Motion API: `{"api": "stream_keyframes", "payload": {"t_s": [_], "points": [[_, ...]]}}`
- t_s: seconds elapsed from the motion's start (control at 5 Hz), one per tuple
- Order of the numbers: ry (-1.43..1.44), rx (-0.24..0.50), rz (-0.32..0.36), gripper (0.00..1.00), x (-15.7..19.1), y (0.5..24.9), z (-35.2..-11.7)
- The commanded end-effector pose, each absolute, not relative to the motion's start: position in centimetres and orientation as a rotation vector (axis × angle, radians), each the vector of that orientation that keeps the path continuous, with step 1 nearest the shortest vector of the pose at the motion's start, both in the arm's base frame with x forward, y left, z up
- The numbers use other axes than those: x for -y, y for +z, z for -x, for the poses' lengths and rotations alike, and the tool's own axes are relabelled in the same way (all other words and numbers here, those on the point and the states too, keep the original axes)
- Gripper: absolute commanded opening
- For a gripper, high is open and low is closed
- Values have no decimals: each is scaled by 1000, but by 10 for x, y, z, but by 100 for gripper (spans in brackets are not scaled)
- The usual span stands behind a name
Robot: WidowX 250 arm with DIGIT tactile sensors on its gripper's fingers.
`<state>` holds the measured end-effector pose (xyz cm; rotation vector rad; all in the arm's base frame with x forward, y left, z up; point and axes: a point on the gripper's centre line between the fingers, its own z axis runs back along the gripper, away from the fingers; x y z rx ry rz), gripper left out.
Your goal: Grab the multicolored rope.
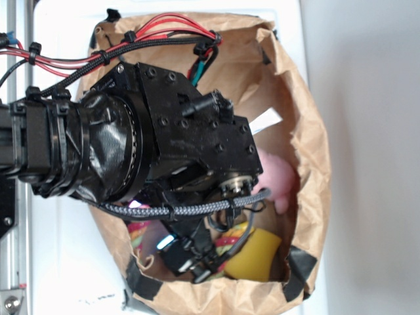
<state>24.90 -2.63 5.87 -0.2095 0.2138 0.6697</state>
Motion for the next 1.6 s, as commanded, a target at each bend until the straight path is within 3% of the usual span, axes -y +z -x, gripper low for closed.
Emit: {"api": "stream_keyframes", "payload": {"t_s": [0.0,0.4,1.0,1.4], "points": [[870,-144,132,100,28,78,-269],[851,-149,96,100,19,60,-268],[709,-164,30,100,26,39,-234],[679,-157,63,100,29,50,-226]]}}
